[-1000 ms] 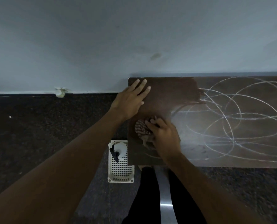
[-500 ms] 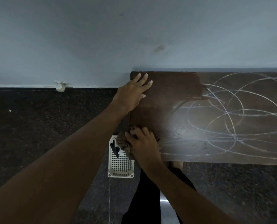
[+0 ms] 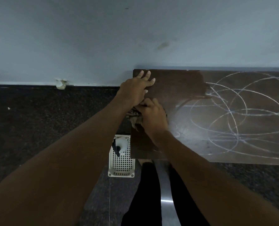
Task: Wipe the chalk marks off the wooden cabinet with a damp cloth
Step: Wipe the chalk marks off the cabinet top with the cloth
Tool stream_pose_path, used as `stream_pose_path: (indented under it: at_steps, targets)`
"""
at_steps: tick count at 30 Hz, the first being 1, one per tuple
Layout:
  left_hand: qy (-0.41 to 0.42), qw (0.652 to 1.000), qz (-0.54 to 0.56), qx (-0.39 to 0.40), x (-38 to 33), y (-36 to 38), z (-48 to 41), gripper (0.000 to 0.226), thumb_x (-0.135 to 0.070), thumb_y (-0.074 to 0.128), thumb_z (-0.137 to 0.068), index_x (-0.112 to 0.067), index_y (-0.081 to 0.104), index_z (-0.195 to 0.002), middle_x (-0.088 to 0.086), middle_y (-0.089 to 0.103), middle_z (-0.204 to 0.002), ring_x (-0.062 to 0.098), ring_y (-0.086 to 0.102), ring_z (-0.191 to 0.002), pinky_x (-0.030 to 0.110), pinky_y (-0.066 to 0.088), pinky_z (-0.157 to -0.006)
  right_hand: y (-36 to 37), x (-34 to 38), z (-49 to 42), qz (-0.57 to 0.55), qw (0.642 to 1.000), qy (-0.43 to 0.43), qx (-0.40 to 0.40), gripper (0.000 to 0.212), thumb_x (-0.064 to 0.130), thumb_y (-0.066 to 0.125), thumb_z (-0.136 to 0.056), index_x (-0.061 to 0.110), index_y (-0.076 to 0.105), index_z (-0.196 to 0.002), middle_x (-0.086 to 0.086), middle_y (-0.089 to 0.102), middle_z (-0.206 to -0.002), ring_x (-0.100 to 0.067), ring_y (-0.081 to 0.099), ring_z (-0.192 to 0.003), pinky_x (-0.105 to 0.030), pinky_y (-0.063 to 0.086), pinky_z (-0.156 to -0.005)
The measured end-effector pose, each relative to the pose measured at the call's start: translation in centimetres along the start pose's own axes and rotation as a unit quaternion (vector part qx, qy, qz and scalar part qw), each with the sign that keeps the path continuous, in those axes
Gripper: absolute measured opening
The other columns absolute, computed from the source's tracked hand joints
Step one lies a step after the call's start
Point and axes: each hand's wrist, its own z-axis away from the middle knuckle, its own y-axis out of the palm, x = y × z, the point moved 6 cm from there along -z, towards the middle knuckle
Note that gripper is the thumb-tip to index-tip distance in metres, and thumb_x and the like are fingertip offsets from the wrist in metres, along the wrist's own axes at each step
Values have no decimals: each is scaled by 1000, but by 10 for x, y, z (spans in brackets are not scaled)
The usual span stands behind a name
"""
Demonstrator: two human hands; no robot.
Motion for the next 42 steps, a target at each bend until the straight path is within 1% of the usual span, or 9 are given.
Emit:
stream_pose_path:
  at_steps: [5,9,16,19,22,32,37,40,42]
  targets:
    - [-15,1000,-23,5,-1,0,1,60,-20,51,-104,-35,28,-157,-4,9,-169,26,14,-155,51,31,-120,3,11,20,32,999,-32,-12,43,8,62,-77,13,69,-119,-10,64,-114,-31,57,-95,-41,53,-77]
    - [-25,1000,-18,7,-1,4,1,64,-20,55,-103,-36,26,-158,-3,7,-169,28,16,-155,53,32,-117,31,26,79,33,996,-87,11,48,24,80,-68,18,72,-115,-3,66,-112,-25,60,-93,-33,52,-76]
    - [-29,999,-24,4,-7,1,3,65,-16,55,-102,-32,26,-159,-2,6,-170,27,9,-156,53,29,-118,32,-2,154,42,987,-142,56,48,28,43,-76,22,73,-113,0,69,-113,-25,65,-93,-32,53,-79]
    - [-28,999,-24,2,-10,0,4,65,-14,53,-103,-30,25,-159,-1,6,-170,26,7,-156,52,29,-118,11,-35,133,62,993,-100,24,41,27,62,-76,22,73,-115,-1,68,-112,-24,61,-95,-32,49,-78]
    - [-26,999,-26,-6,-10,2,3,64,-13,52,-103,-27,26,-159,0,6,-170,26,5,-156,52,31,-119,-10,-69,93,76,997,-22,25,61,18,82,-63,18,68,-122,-8,65,-113,-30,55,-98,-39,52,-76]
    - [-23,999,-15,-20,-13,7,5,60,-12,48,-105,-24,25,-160,2,6,-170,26,0,-157,50,30,-118,-55,-104,3,64,987,129,-76,48,8,73,-82,17,65,-128,-10,62,-112,-32,53,-101,-38,51,-78]
    - [-18,999,4,-35,-14,6,8,58,-10,46,-105,-21,27,-159,3,8,-170,25,1,-157,46,27,-120,-22,-45,55,40,995,90,-19,53,15,78,-76,21,65,-127,-9,61,-117,-28,56,-100,-37,51,-80]
    - [-23,999,3,-29,-15,7,8,59,-12,46,-105,-22,25,-159,2,6,-170,25,-1,-157,46,27,-121,12,-2,97,9,999,37,-12,58,21,90,-55,22,73,-111,-3,66,-100,-24,60,-84,-31,52,-65]
    - [-24,1000,-4,-19,-14,9,9,61,-16,48,-106,-22,22,-160,2,3,-170,25,-3,-157,47,27,-121,31,15,121,-22,1000,9,-12,49,26,89,-58,24,75,-104,1,66,-98,-21,57,-82,-28,51,-62]
